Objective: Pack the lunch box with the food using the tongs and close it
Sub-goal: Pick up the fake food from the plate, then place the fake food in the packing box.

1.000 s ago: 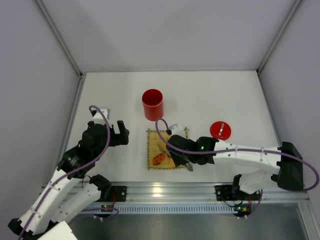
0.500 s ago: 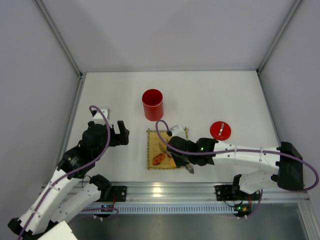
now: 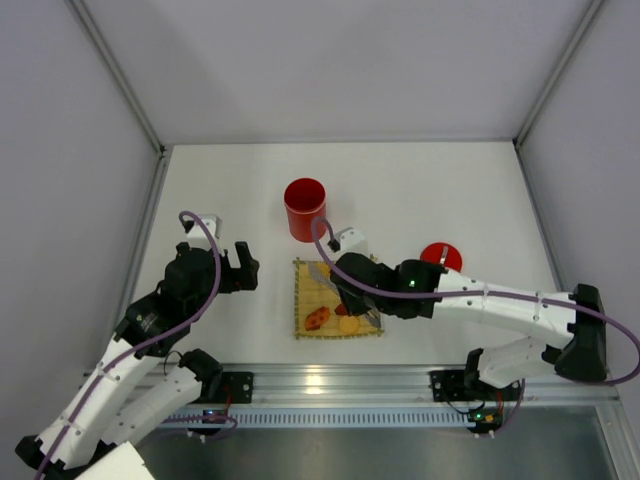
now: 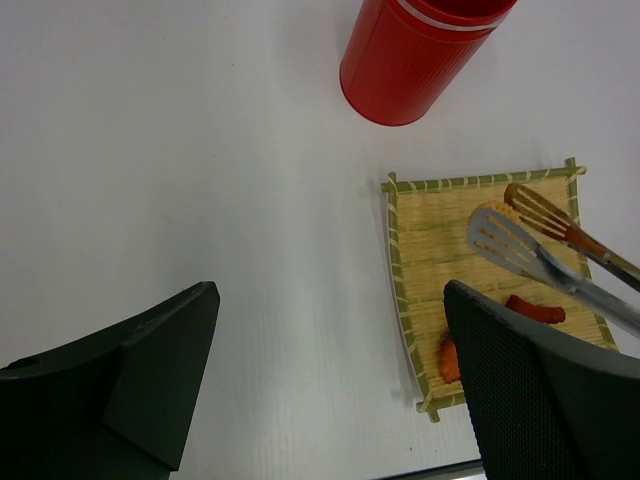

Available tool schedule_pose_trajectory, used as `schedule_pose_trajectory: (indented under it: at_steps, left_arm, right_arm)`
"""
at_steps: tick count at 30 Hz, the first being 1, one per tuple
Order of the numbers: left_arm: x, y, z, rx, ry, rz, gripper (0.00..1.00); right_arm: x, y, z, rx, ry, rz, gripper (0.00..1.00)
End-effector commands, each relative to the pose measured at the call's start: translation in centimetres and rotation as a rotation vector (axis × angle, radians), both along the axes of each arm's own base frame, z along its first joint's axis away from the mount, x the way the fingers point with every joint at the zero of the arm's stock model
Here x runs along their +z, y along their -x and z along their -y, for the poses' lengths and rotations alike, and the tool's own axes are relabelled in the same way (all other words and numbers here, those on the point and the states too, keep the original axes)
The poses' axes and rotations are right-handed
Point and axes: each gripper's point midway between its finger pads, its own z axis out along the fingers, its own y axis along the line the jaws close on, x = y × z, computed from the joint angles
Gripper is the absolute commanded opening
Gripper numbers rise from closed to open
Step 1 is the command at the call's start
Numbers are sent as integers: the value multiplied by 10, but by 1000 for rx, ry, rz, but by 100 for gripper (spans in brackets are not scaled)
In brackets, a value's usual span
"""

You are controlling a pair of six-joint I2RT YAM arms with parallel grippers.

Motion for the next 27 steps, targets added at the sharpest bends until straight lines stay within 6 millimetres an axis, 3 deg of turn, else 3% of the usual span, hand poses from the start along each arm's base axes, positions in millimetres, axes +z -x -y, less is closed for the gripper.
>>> schedule_pose_trajectory:
  at_steps: [1,7,13,22,27]
  left_arm:
    - [6,-4,1,15,24,31,99]
    - [6,-4,1,15,24,31,99]
    - [6,-4,1,15,22,30,99]
    - [6,-3,1,15,22,31,99]
    - [5,-3,2,13,20,30,99]
  right_arm:
    - [53,-27,0,-24,-51,113,34]
    - [104,-70,-5,-50,-88,195,35]
    - [134,-116,-16,-78,-120,232,35]
    - [128,-158,-41,-92,-122,221,38]
    - [113,-165,-44,-95,-101,202,41]
